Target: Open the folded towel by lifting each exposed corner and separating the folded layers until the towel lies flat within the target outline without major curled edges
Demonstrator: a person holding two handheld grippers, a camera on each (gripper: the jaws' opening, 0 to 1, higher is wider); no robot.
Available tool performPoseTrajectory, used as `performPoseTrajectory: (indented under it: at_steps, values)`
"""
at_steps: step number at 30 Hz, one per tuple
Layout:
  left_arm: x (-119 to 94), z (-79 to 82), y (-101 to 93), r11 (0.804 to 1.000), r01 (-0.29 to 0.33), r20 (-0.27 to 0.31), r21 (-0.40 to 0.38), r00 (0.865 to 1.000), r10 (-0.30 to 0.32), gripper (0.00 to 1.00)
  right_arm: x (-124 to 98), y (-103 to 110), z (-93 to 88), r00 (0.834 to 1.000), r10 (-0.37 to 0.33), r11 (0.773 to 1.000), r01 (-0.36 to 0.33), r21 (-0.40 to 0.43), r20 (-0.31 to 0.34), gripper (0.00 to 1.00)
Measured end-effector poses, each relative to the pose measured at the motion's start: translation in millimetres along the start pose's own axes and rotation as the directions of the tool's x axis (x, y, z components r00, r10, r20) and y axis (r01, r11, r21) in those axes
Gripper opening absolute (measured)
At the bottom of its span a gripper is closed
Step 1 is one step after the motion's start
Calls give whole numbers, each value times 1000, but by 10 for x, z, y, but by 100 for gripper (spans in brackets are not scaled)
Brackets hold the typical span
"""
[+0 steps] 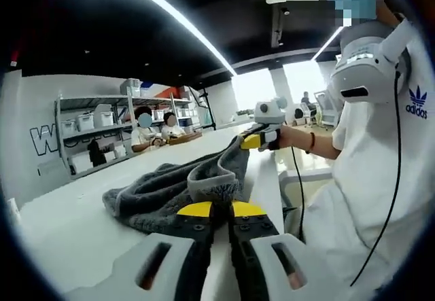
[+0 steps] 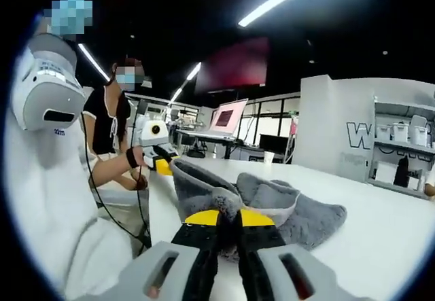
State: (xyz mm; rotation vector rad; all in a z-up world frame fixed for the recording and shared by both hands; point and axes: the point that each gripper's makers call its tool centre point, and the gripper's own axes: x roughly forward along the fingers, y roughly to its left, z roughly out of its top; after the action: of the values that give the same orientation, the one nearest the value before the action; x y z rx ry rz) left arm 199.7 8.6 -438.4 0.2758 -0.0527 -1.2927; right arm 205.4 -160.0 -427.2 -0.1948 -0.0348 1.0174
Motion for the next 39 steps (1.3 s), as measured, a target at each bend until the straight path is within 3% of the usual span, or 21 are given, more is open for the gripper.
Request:
performPoseTrajectory:
  at_steps: [9,13,18,22,25,29,32,36,39]
  values:
    - [-25,10,-74,999,35,-1,-11,999,-35,9,-49,82,-67,998,41,998,-43,-41,-38,12]
    - [-33,2,-124,998,51,-13,26,999,-51,9,-76,122,-98,997,58,997,-61,-51,-59,13]
    - [-56,-16,-184,996,85,-24,26,996,-85,9,-117,254,-96,991,124,990,-127,-62,-59,16]
    - [-97,-35,-249,993,117,-38,32,992,-116,11,-141,327,-123,983,164,982,-170,-82,-78,17]
    - [-131,12,-316,984,141,-30,109,990,-138,14,-154,351,-156,980,179,979,-186,-84,-92,15]
    - [-144,72,-374,980,164,-19,109,986,-163,13,-189,402,-202,971,212,971,-222,-87,-111,15]
    - [-157,147,-400,979,181,24,94,983,-184,11,-204,413,-225,968,223,969,-233,-83,-116,15]
    - [-129,145,-412,978,182,17,99,983,-184,11,-226,448,-222,963,239,963,-251,-93,-124,15]
    - [-93,146,-418,979,182,15,91,983,-184,11,-253,461,-139,965,247,962,-255,-92,-93,13]
